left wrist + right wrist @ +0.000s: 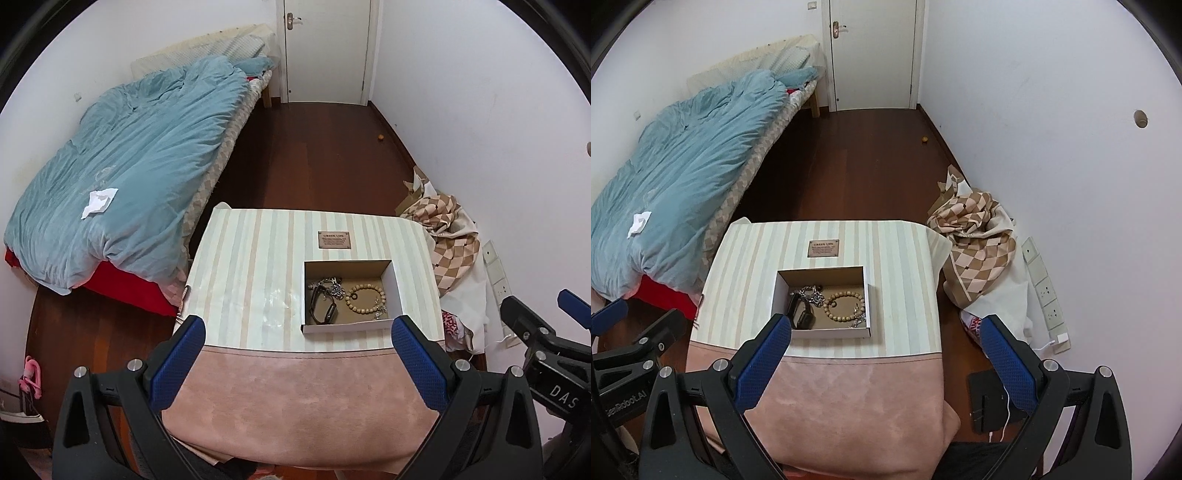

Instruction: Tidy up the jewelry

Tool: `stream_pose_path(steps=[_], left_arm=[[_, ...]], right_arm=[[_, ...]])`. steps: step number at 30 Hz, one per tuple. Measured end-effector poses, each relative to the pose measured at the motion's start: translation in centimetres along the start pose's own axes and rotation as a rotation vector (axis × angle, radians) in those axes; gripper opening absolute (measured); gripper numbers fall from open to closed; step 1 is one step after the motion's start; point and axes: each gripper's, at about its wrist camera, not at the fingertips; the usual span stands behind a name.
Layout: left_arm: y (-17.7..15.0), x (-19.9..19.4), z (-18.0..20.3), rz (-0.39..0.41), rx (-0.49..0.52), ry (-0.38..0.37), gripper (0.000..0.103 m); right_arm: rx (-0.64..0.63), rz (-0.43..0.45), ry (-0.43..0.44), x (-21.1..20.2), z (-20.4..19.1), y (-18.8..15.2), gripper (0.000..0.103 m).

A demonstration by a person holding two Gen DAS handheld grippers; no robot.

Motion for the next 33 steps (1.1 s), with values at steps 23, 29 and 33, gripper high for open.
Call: stream_pose_path(steps=[23,29,33], left_arm=[[-0.5,1.2,-0.8,-0.016,0.001,0.044,0.103],[-0.5,1.2,-0.8,-0.016,0.001,0.042,0.103],[-0.6,1.2,-0.7,-0.016,0.000,0.041,0.103]], right_arm=[[-0.020,-0.027,0.015,0.7,-0.2,-0.7,0.103],[-0.025,-0.033,0.022,0.7,-0.5,-0.8,0.103],[-0.026,-0.032,0.021,0.8,-0.5,-0.8,0.103]])
Point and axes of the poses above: each gripper's, at about its wrist camera, not at the fingertips, and x roughly the way its jaws point, z to its right, y to its top, and after that the axes turned 13 degrees about -x, right-handed
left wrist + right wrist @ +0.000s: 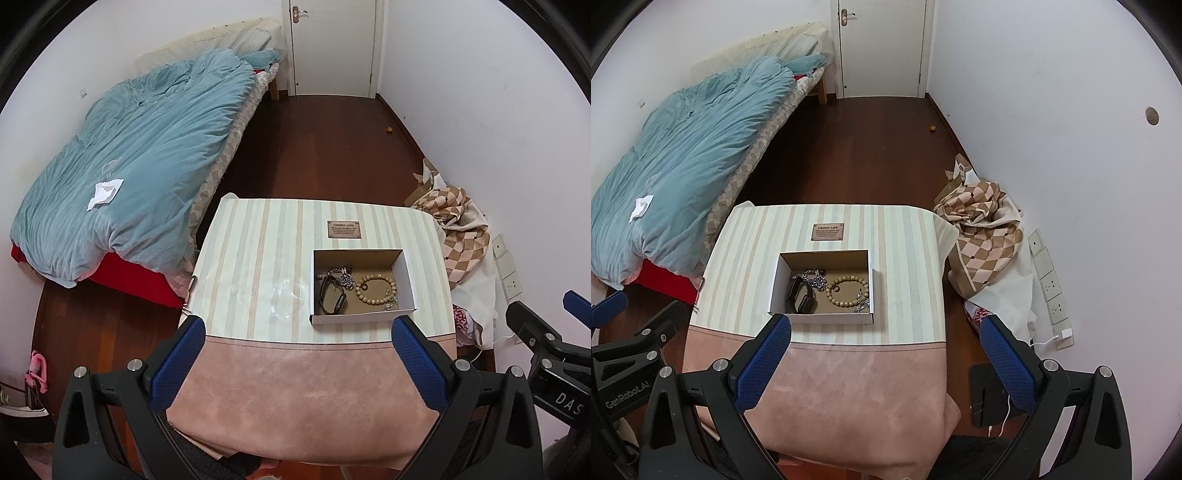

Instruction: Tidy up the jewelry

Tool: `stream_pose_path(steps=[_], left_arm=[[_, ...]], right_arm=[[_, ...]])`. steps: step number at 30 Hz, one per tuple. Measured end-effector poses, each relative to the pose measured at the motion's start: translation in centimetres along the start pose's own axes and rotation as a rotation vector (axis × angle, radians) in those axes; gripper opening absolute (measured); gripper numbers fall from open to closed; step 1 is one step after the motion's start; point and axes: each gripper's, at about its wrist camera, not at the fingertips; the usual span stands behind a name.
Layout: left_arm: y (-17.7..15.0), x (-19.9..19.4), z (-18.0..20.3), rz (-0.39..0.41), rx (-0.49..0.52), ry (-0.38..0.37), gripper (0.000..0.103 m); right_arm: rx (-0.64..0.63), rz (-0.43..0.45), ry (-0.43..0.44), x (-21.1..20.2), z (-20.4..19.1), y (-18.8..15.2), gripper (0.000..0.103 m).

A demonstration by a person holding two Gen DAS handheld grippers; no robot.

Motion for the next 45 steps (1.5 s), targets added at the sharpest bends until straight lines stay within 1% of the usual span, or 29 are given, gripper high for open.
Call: stream_pose_path(steps=[14,45], left_arm=[[-0.03,-0.59,0.22,0.011,0.003,-0.001,0.103],[-0.25,-0.35,0.14,0.009,0.002,-0.004,0.103]], right_arm=[[-0.003,0.006,-0.009,-0.21,-0.39,0.06,0.103],[-0.008,0.008,-0.012,-0.30,0.45,0.13,0.103]])
Point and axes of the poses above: each gripper's, at about its wrist camera, not at the fingertips, and x roughly the way its jaws point, z to its right, y to its top, and after that the axes turned 13 degrees about -x, right-handed
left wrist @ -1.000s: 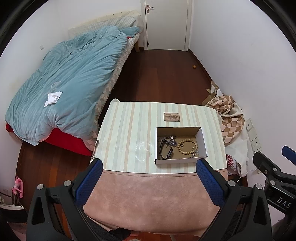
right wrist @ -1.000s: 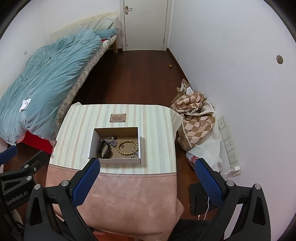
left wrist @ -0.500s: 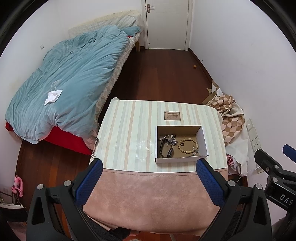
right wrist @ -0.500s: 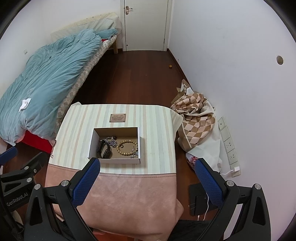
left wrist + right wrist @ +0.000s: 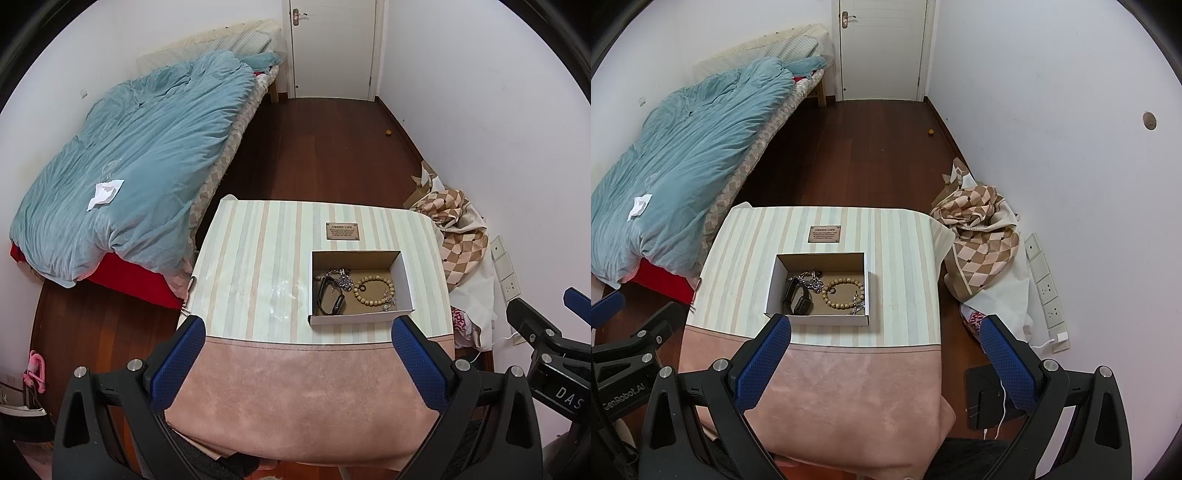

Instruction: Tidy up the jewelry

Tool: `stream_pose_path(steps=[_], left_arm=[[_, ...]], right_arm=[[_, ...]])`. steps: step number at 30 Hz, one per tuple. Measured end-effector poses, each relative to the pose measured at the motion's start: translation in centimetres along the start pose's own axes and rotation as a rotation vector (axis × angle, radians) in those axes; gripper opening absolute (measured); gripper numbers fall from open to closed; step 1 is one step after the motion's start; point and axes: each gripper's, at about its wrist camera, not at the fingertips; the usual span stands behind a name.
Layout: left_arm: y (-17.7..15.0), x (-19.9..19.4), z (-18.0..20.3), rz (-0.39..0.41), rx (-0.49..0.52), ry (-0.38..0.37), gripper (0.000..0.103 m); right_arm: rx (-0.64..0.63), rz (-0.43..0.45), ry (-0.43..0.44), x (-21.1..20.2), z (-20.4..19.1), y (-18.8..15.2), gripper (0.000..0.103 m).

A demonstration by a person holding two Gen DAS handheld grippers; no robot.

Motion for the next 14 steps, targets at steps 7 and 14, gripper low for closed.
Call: stream_pose_path(steps=[7,14], left_arm=[[-0.01,-0.01,0.07,0.002,0.001,-0.002,0.103],[-0.03,-0.33,0.36,0.011,0.008,-0.010,0.103]], right_arm=[[-0.001,-0.001,-0.001,0.05,-0.05,-0.07,0.103],[0.000,0.002,-0.001,0.00,0.06,-0.15,0.103]])
Point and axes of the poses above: each gripper's, at about its wrist camera, not at the fingertips, and x roughly the way its jaws point, z to its right, y to its top, and after that the axes turned 13 degrees about -x, right-handed
